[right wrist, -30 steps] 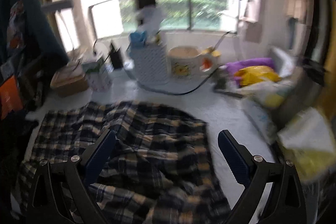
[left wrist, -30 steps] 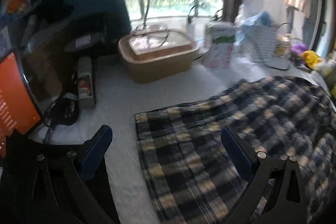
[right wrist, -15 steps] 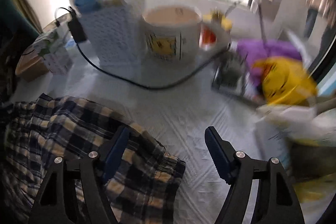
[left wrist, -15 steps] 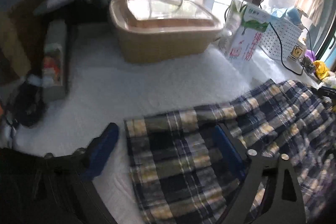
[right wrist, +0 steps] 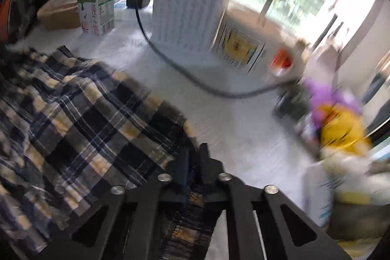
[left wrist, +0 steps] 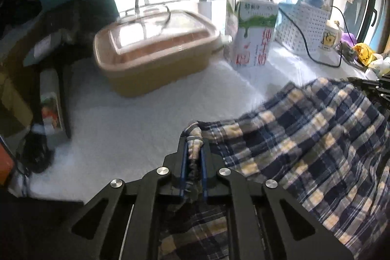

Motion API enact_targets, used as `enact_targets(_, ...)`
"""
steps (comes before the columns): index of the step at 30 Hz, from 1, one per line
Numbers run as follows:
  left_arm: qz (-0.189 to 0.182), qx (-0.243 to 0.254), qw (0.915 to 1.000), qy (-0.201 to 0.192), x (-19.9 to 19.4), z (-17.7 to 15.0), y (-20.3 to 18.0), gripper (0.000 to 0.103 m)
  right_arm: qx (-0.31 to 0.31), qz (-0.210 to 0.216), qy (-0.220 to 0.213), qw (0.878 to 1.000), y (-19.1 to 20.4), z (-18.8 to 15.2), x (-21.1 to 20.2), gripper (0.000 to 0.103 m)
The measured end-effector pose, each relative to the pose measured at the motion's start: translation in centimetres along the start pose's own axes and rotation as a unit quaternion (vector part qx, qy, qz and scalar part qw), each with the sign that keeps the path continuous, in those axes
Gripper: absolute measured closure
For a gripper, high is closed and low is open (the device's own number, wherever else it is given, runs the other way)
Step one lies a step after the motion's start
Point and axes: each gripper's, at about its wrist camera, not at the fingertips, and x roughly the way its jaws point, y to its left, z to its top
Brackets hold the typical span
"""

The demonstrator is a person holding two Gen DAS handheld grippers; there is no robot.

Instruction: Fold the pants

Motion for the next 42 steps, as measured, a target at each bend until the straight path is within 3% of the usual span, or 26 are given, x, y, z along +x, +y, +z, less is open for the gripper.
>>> enact_targets(8, 0.029, 0.041, 0.9966, -0.066, -2.3, 5.6, -0.4, 0.095, 0.021, -0.079, -0.085, 0.993, -2.5, 3.3, -3.9, 0.102)
enact_targets(15, 0.033, 0.085, 0.9905, -0.103, -1.8, 9.4, -2.5, 0.095, 0.079, -0.113, -0.088, 0.986, -7.2, 4.0, -3.7, 0.102)
enact_targets(18, 0.031, 0.096, 0.9894, -0.104, -0.7, 9.7, -3.1, 0.093, 0.085, -0.128, -0.076, 0.985, -7.3, 3.6, -2.6, 0.102)
enact_targets(21, 0.013, 0.089, 0.9928, -0.080, 0.1, 9.5, -3.2, 0.086, 0.092, -0.134, -0.052, 0.985, -7.1, 2.8, -0.1, 0.102)
enact_targets(22, 0.008, 0.082, 0.9936, -0.077, 0.0, 9.5, -3.1, 0.071, 0.096, -0.132, -0.043, 0.986, -7.0, 2.6, 0.6, 0.102)
enact_targets(23, 0.002, 0.072, 0.9943, -0.078, -0.3, 9.4, -2.7, 0.049, 0.100, -0.129, -0.032, 0.986, -7.1, 2.3, 1.2, 0.102)
enact_targets(24, -0.004, 0.063, 0.9945, -0.083, -0.8, 9.1, -2.4, 0.043, 0.105, -0.124, -0.026, 0.986, -7.1, 1.9, 1.7, 0.102)
enact_targets(28, -0.010, 0.047, 0.9960, -0.075, -3.2, 7.0, -0.8, 0.040, 0.121, -0.097, -0.030, 0.987, -7.2, 1.3, 0.8, 0.101)
enact_targets(31, -0.039, 0.032, 0.9977, -0.046, -5.3, 3.5, 0.5, 0.040, 0.121, -0.093, -0.055, 0.987, -6.8, 0.7, -1.6, 0.099)
enact_targets(34, -0.061, 0.021, 0.9976, -0.026, -6.8, -0.2, 0.8, 0.039, 0.110, -0.089, -0.074, 0.987, -5.7, -0.1, -4.5, 0.088)
enact_targets(35, -0.071, 0.015, 0.9972, -0.018, -7.3, -1.8, 0.9, 0.036, 0.106, -0.088, -0.078, 0.987, -5.3, -0.6, -5.4, 0.073)
enact_targets(36, -0.079, 0.009, 0.9968, -0.009, -7.5, -3.2, 0.9, 0.034, 0.104, -0.085, -0.083, 0.987, -4.9, -1.1, -6.5, 0.049)
enact_targets(38, -0.095, -0.001, 0.9954, 0.009, -7.7, -5.8, 0.8, 0.028, 0.108, -0.077, -0.094, 0.987, -4.3, -2.3, -8.3, 0.031)
enact_targets(42, -0.109, -0.003, 0.9929, 0.048, -6.3, -9.7, -0.1, 0.028, 0.112, -0.057, -0.103, 0.987, -2.6, -4.1, -11.4, 0.031)
